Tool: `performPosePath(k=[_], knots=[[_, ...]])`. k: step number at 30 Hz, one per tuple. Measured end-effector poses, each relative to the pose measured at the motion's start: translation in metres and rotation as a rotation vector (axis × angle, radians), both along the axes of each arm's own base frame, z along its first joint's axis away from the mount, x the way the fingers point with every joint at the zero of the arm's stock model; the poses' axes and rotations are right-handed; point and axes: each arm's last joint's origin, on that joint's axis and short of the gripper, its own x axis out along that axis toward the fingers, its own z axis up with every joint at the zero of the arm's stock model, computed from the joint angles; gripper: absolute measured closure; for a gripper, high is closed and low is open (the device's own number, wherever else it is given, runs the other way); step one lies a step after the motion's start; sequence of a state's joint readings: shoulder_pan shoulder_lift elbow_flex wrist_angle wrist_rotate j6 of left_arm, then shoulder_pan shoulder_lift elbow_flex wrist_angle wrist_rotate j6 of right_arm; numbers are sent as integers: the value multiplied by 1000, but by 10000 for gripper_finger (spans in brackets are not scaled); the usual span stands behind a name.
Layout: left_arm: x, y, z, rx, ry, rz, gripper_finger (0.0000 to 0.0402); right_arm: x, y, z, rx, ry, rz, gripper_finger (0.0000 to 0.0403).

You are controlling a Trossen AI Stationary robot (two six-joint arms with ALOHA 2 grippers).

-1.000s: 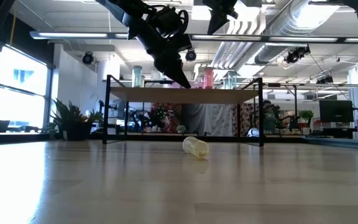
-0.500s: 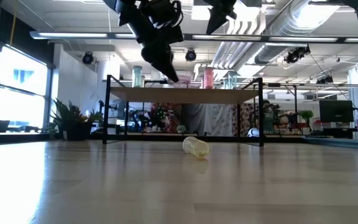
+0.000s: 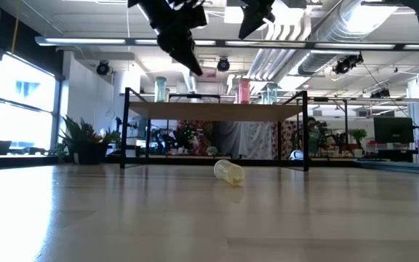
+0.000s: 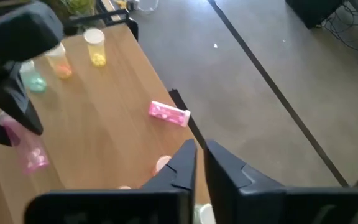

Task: Pick and place medicine bottles onto shelf by color
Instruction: Adjust the pink pill bottles on the shelf

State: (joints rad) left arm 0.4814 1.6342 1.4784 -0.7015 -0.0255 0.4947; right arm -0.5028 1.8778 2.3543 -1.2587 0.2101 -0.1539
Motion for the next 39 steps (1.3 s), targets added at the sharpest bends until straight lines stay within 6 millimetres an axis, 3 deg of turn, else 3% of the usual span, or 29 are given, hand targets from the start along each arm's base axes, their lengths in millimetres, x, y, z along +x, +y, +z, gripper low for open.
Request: performPosePath(k=[5,10,14,24,39], knots=[[-14,-6,19,48,-20,35,303,3,0,3,43,-84,9,322],[-28,-14,36,127,-18,21,303,7,6,4,243,-193,253,279],[-35,-24,48,169,-37,-17,303,15,12,1,391,-257,409,275],[-33,-59,59,272,-17,-119,303,46,32,-21,514,-223,481,274],[-22,-99,62,553,123,-254,302,58,44,-31,670,-220,540,274]])
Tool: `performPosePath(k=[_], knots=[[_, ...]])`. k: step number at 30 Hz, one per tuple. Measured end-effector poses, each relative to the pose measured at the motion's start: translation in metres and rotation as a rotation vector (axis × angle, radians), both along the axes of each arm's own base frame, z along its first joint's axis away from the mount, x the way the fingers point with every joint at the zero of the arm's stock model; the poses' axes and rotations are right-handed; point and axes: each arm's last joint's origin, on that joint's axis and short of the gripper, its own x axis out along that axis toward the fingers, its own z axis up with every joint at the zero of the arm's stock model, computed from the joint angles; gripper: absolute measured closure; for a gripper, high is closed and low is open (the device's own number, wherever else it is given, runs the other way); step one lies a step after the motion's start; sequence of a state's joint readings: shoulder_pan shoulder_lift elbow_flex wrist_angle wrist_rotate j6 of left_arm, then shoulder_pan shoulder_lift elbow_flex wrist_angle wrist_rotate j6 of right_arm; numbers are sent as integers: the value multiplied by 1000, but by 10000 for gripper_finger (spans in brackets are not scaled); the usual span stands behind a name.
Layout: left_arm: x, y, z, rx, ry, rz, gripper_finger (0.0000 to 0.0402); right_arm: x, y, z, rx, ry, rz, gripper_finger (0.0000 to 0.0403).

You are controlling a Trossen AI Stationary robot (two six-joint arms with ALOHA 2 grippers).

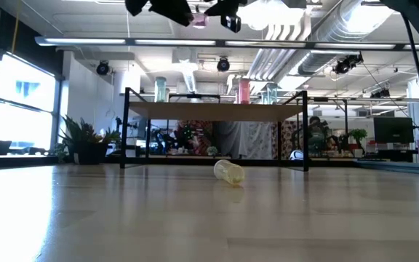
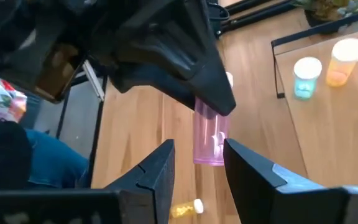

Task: Pick and place medicine bottles onto shelf by color
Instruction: Adjust the pink pill bottles on the shelf

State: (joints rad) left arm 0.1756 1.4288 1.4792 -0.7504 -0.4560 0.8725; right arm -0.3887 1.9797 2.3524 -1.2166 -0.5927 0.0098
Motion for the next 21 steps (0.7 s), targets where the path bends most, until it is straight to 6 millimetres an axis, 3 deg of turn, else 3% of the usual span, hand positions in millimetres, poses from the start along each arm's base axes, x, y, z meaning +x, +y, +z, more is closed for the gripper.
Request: performPosePath(k=[21], knots=[[16,-32,18,452,98,-300,302,-3,3,5,310,-24,101,274]])
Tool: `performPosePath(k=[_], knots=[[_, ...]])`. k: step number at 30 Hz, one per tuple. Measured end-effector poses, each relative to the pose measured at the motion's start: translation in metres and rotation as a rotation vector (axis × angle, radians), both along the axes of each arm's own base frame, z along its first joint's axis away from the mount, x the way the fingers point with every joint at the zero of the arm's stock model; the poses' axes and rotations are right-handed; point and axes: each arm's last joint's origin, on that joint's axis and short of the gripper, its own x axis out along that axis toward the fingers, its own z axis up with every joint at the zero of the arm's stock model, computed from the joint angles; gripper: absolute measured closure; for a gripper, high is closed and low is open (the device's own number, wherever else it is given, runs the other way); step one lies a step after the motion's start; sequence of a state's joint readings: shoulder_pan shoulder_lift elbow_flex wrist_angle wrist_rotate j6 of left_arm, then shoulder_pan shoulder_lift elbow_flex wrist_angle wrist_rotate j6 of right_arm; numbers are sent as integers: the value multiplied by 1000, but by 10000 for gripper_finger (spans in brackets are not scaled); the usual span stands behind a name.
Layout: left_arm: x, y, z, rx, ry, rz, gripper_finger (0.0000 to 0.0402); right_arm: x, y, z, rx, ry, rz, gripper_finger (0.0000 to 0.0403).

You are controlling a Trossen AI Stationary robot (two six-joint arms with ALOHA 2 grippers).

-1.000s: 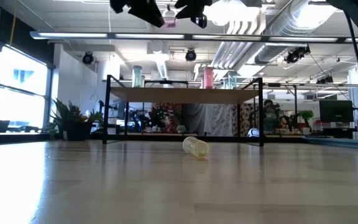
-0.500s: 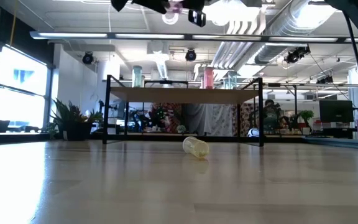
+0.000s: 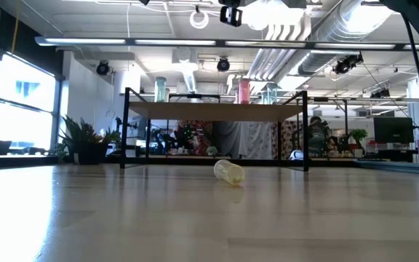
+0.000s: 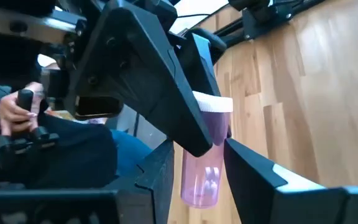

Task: Pick and place medicine bottles onto shelf by color
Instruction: Adjust the pink pill bottles on the shelf

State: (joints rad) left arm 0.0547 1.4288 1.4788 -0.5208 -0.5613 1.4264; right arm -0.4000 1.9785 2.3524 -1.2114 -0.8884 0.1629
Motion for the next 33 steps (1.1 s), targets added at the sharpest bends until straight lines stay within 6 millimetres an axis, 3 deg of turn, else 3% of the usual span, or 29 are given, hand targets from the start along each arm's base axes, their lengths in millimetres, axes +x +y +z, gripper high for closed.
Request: performPosePath(k=[25,33], knots=[[3,-1,7,103,-12,-27,302,-4,3,-1,75,34,31,291],[3,0,7,108,-7,-32,302,-4,3,-1,82,41,28,332]])
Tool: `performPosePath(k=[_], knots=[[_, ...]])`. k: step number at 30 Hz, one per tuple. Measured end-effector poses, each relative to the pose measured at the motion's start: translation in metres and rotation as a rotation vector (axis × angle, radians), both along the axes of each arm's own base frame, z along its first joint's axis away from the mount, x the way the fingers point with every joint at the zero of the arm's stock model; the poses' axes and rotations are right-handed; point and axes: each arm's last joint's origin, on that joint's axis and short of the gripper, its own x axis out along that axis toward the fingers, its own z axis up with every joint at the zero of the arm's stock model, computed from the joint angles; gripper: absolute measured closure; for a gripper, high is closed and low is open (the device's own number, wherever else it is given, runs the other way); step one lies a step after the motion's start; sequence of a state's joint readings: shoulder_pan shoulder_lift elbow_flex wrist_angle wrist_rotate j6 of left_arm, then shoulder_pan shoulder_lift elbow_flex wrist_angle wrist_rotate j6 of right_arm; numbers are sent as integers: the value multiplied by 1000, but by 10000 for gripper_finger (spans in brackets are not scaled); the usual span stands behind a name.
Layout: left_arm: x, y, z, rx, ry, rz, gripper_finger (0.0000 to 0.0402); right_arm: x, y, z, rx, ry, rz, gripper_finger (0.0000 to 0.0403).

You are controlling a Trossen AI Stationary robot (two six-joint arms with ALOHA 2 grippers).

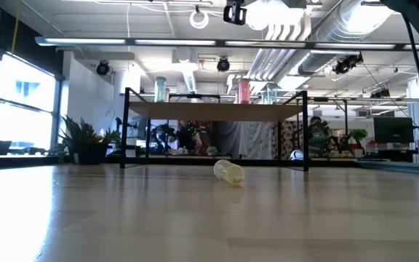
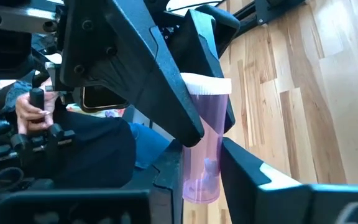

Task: Pick and place medicine bottles onto shelf by color
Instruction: Adjust the pink pill bottles on the shelf

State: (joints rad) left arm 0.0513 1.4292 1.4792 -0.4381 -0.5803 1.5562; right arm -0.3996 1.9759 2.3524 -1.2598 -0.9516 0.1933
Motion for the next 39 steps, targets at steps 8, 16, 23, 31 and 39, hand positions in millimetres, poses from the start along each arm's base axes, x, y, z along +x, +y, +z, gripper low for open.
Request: performPosePath(k=[8,16,23,31,39], knots=[[0,-1,0,-21,-7,-26,295,0,1,0,20,24,-17,332],[2,1,5,-129,-179,76,235,-1,1,3,10,12,-22,331],[0,3,5,-213,-295,237,181,-2,-3,4,-70,11,-82,330],[-1,8,8,-359,-490,356,175,-19,-15,15,-160,25,-201,330],[-7,23,12,-445,-649,473,174,-38,-20,27,-372,41,-338,330]])
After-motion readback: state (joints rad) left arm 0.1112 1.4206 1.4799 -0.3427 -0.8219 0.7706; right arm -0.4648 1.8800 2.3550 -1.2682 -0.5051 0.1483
